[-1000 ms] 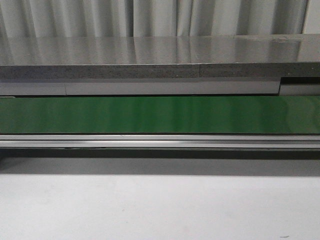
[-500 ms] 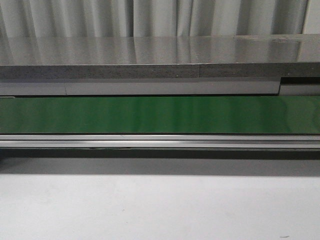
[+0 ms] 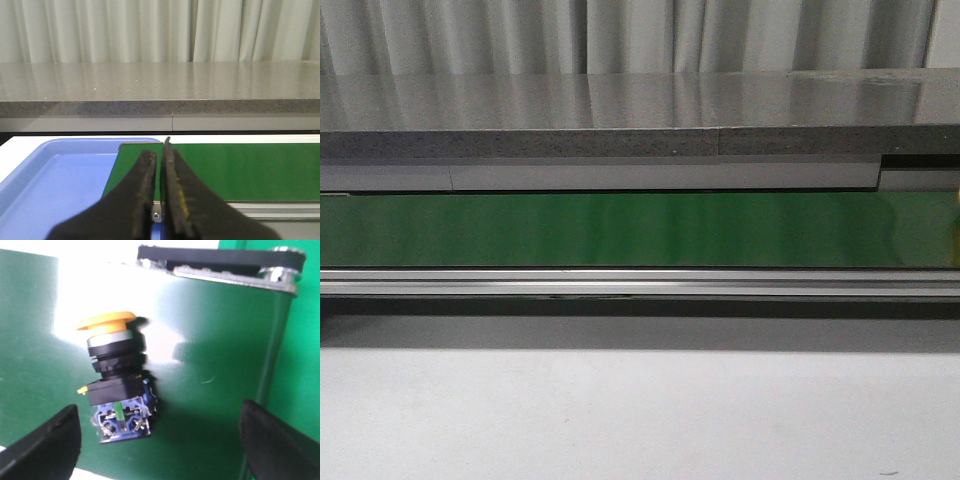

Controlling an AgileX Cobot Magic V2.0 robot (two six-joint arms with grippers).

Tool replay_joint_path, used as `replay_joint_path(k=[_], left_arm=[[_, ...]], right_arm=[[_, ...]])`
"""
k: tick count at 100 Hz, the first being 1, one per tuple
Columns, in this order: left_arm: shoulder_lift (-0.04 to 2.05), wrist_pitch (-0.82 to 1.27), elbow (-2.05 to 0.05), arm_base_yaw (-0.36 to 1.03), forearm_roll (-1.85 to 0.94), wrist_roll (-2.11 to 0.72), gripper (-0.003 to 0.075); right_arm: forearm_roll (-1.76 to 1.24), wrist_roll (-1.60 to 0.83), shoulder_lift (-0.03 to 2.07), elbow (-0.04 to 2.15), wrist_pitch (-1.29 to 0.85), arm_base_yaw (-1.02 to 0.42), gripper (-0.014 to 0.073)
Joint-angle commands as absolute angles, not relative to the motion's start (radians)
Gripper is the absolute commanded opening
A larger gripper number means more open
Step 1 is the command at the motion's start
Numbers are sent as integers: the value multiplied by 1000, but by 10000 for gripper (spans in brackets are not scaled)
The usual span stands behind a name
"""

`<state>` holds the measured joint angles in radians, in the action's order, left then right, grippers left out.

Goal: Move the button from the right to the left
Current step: 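Carry the push-button over the belt and release it with the right gripper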

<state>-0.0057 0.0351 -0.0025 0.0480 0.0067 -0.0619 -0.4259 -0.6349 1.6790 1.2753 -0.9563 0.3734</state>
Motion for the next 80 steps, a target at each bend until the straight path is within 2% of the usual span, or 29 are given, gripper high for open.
replay_joint_path(k=[1, 23, 37, 62, 80], left_arm=[[-41, -37, 38, 46, 0, -53, 5], [-41, -37, 38, 46, 0, -53, 5], [-41, -37, 38, 46, 0, -53, 5], [-41, -37, 38, 46, 0, -53, 5], [-41, -37, 38, 46, 0, -53, 5]], right_arm=[[-479, -637, 1594, 1305, -954, 371, 609], [-509, -637, 1477, 1303, -928, 370, 601], [-513, -637, 1369, 1262, -824, 333, 601], [-451, -637, 1142, 1019, -524, 192, 601], [-451, -637, 969, 819, -350, 140, 601]])
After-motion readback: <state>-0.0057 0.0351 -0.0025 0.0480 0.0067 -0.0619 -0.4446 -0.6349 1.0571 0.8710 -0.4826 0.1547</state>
